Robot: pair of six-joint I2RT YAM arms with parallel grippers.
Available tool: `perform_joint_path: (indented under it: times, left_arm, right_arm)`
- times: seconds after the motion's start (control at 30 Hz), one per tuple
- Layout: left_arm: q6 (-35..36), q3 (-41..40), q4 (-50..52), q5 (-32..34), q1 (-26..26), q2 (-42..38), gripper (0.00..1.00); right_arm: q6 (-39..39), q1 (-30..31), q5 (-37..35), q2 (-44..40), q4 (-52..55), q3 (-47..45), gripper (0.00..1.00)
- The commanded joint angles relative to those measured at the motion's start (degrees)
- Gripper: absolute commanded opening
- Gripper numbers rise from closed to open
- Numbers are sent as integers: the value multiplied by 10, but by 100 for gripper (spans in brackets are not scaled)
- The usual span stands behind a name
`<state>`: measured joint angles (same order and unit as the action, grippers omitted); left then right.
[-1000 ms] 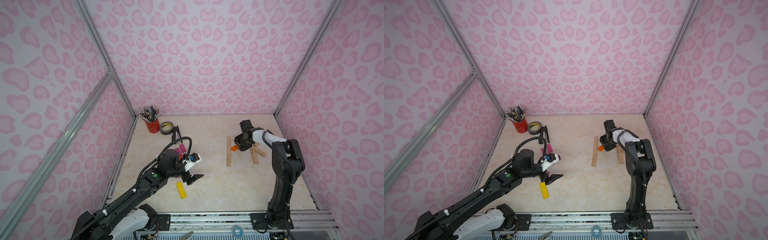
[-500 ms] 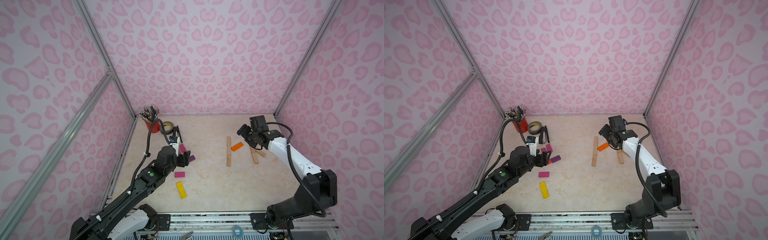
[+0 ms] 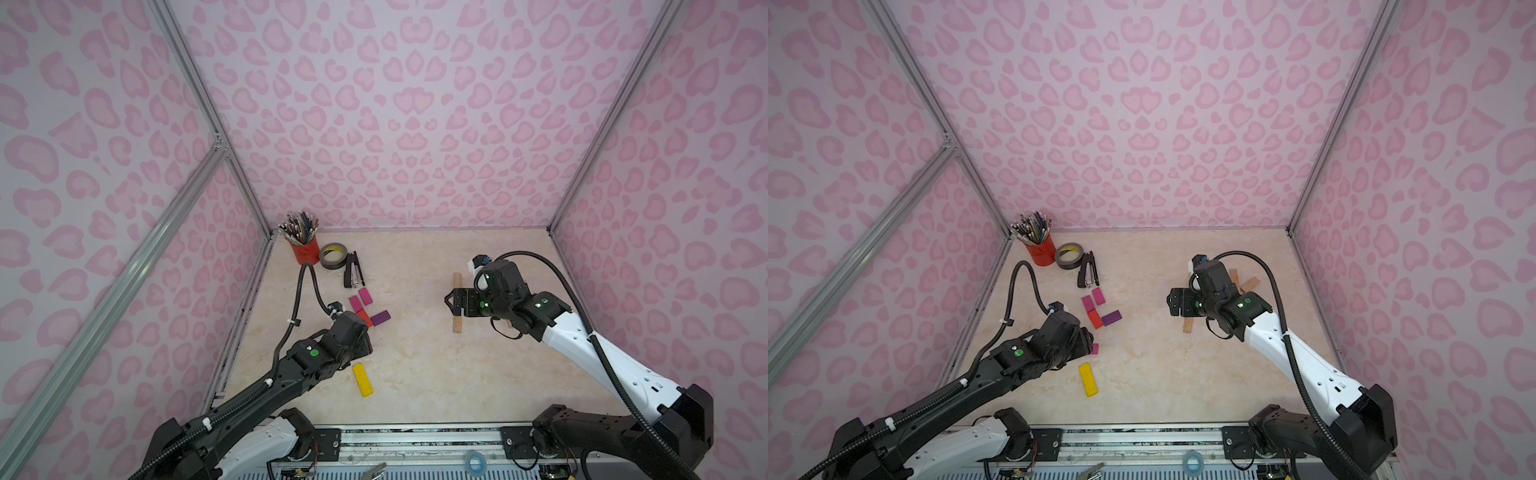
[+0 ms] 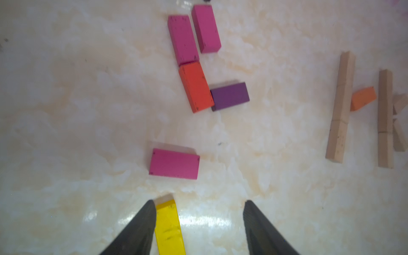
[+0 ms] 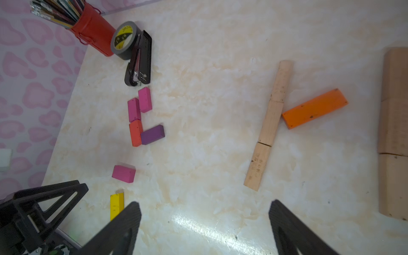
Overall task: Assemble the letter k with building blocks
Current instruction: Pick up the building block from the center of the board, then place the building block at the center of the board.
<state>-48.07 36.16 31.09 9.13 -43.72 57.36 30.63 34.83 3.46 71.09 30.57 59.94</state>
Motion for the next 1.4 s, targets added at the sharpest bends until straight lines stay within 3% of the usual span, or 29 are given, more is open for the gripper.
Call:
perform_joint_path:
  times: [0.0,0.4,0.63,0.9,1.07,1.2,1.37]
  left_arm:
    - [-66,-23,18,10,-22,6,66]
    - [-86,-69,-9,7,-72,78,65]
    - [-63,-68,-26,0,-77,124,49]
    - [-31,-48,-46,-15,-90,132,20]
    - [26,12,-87,-17,-131,143,13]
    - [80,103,-100,14,-170,202,13]
    - [140,231,-118,27,-203,320,12]
  right_arm:
    - [-11,5,21,10,18,-11,93]
    - [-16,5,6,36,24,-17,93]
    - [-15,4,-13,29,33,-18,93]
    - [-3,4,-65,0,50,-20,95]
    - [27,0,-182,-36,71,-29,93]
    - [70,-33,-290,-86,113,-47,93]
    - [101,-123,-304,-156,156,-81,92]
